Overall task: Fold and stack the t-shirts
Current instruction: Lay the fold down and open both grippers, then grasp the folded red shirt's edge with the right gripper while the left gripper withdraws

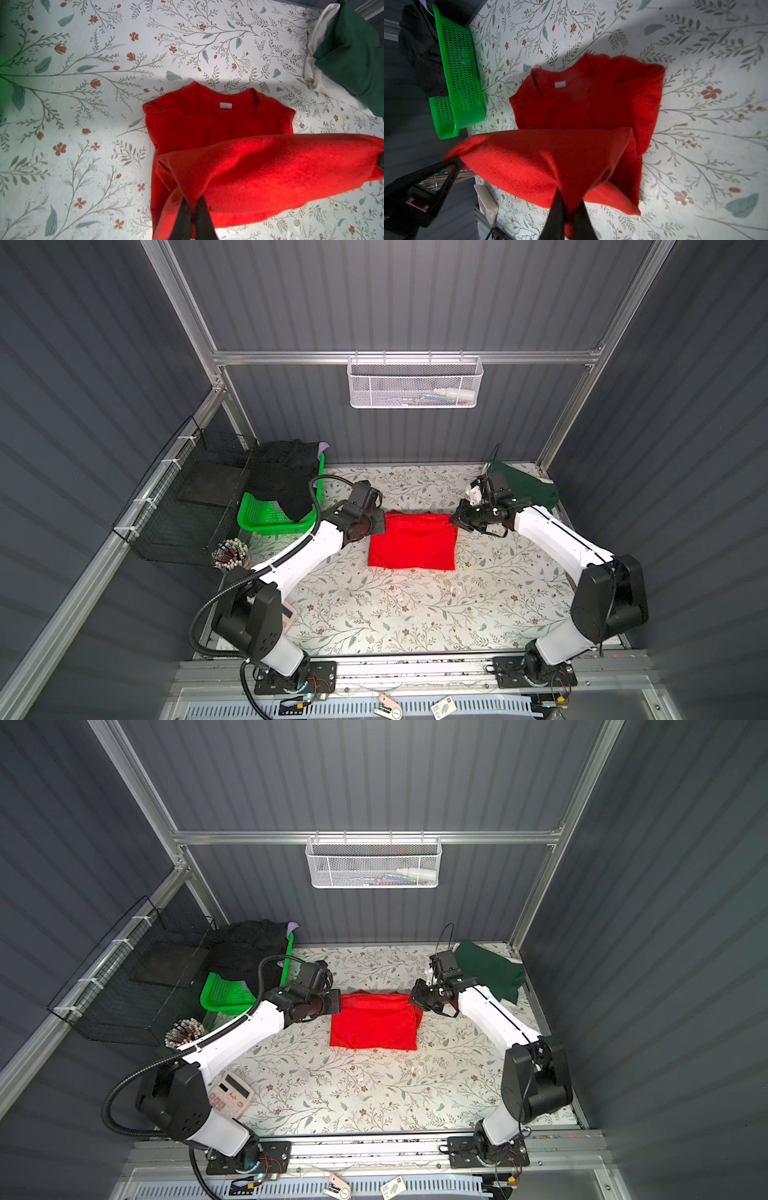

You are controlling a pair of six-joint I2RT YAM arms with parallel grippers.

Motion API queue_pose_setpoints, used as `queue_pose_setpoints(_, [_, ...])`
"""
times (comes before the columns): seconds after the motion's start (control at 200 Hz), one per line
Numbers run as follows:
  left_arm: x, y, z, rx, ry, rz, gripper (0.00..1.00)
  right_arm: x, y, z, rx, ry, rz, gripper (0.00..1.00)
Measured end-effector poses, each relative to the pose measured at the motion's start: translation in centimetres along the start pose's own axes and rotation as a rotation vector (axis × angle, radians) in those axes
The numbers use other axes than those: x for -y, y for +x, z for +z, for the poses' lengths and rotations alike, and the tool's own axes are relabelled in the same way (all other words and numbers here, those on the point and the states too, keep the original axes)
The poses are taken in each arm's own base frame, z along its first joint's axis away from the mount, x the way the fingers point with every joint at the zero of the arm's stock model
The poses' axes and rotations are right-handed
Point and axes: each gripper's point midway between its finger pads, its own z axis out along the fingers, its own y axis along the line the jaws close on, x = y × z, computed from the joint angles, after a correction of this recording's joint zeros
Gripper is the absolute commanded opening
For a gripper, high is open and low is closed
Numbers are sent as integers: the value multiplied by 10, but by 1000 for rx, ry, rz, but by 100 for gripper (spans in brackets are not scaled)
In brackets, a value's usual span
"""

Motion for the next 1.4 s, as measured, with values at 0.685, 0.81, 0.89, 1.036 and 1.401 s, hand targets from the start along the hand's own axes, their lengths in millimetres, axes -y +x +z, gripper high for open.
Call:
queue_pose_setpoints(0.685, [-21, -37, 77, -8, -99, 36, 93, 38, -29, 49, -70, 76, 55, 68])
queue_pose_setpoints(0.81, [-23, -44, 73, 33, -107, 54, 97, 45, -30, 47, -65, 102, 45, 79])
queue_pose_setpoints(0.89, [-24, -43, 68, 42, -102, 61, 97, 52, -26, 48, -64, 126, 50, 79])
queue_pose_setpoints(1.036, [-26, -31, 65, 30, -86, 74, 100, 68, -8, 54, -103, 160, 76, 77])
queue_pose_setpoints(1.401, [-36, 0, 76, -34, -92, 81, 100, 82, 11, 72, -148, 149, 144, 69])
